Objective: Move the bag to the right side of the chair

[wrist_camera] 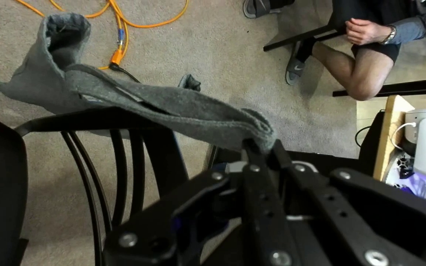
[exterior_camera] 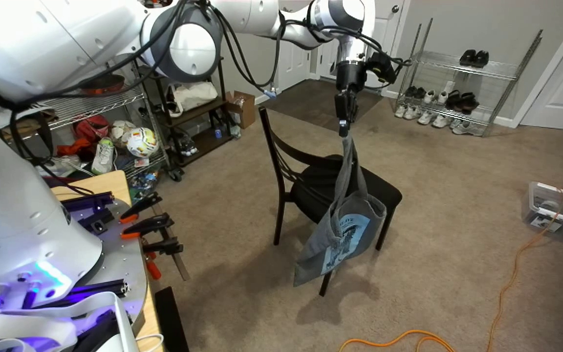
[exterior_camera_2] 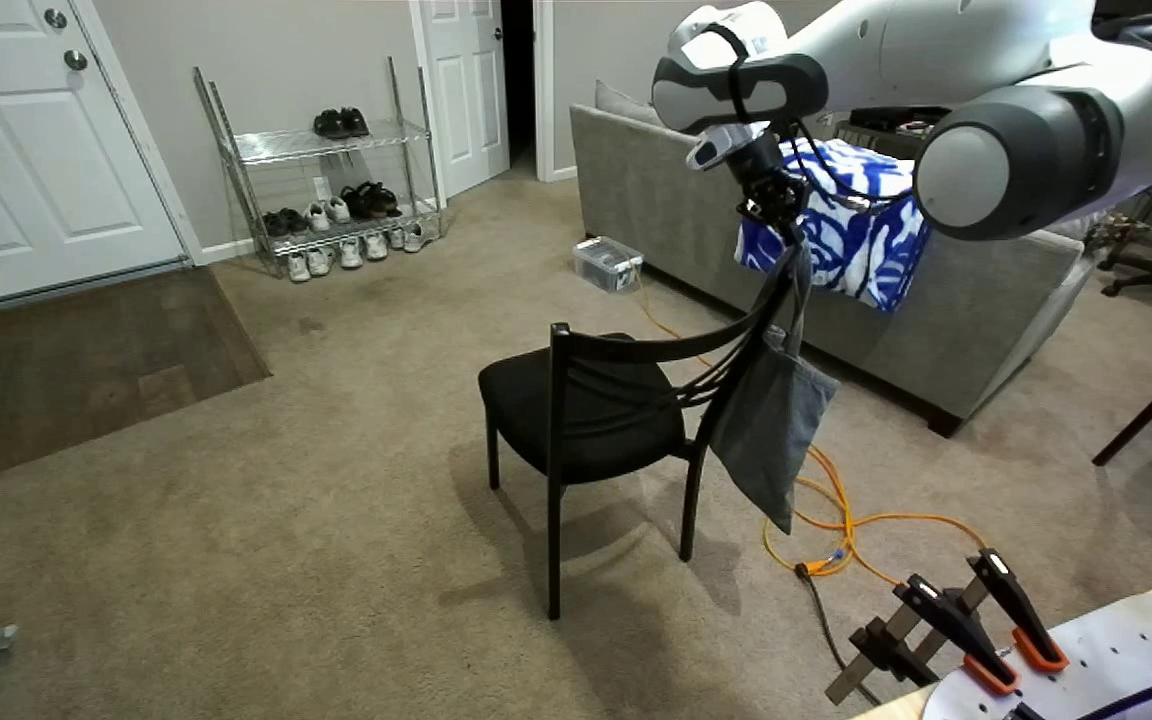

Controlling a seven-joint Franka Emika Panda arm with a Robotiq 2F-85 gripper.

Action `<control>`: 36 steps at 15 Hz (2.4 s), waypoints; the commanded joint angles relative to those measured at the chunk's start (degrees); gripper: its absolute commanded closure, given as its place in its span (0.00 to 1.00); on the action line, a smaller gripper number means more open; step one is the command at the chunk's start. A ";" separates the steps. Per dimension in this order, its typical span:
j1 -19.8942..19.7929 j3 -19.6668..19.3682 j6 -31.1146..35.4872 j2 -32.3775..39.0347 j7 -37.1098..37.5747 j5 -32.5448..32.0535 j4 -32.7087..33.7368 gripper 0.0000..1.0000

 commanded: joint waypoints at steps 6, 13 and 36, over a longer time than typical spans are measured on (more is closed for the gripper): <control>0.63 -1.24 -0.63 1.17 1.31 -0.13 0.31 0.98; -0.23 3.48 2.44 1.38 1.04 5.21 1.55 0.97; -1.38 6.37 5.46 3.11 0.67 7.58 5.36 0.91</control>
